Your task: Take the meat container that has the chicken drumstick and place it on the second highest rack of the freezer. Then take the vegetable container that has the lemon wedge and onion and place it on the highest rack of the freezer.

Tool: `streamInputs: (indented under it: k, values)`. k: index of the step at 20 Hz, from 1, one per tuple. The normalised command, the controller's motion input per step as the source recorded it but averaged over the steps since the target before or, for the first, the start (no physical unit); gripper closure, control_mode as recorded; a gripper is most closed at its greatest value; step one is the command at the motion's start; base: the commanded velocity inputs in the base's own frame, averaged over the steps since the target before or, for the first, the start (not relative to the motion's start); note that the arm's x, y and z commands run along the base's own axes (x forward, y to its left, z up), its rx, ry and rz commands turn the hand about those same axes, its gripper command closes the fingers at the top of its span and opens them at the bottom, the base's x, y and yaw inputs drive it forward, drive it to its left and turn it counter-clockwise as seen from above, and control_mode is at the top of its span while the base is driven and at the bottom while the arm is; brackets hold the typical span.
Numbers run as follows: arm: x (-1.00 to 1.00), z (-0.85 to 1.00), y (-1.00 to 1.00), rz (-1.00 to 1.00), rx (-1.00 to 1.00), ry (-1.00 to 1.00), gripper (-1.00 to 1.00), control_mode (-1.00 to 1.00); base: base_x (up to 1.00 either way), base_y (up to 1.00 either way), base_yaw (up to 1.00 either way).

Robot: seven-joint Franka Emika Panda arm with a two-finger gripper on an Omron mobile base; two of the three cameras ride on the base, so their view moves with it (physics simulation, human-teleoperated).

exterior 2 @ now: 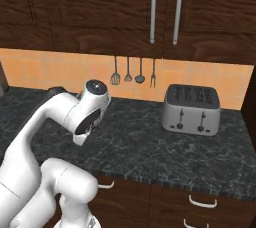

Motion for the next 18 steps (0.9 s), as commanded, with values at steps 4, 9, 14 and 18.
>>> streamInputs:
  k: [4,9,14,18]
  values:
    - [-0.95,0.20,0.31,-0.42,0.00,0.18,1.00,-1.00,0.00,0.00,0.00]
    - [-0.98,0.01,0.01,-0.16,-0.07,-0.01,1.00,-1.00,0.00,0.00,0.00]
    - [-0.93,0.11,0.01,0.11,-0.33,-0.08,1.00,-1.00,0.00,0.00,0.00]
    - [-0.93,0.34,0.00,0.09,-0.30,-0.18,1.00,-1.00,0.00,0.00,0.00]
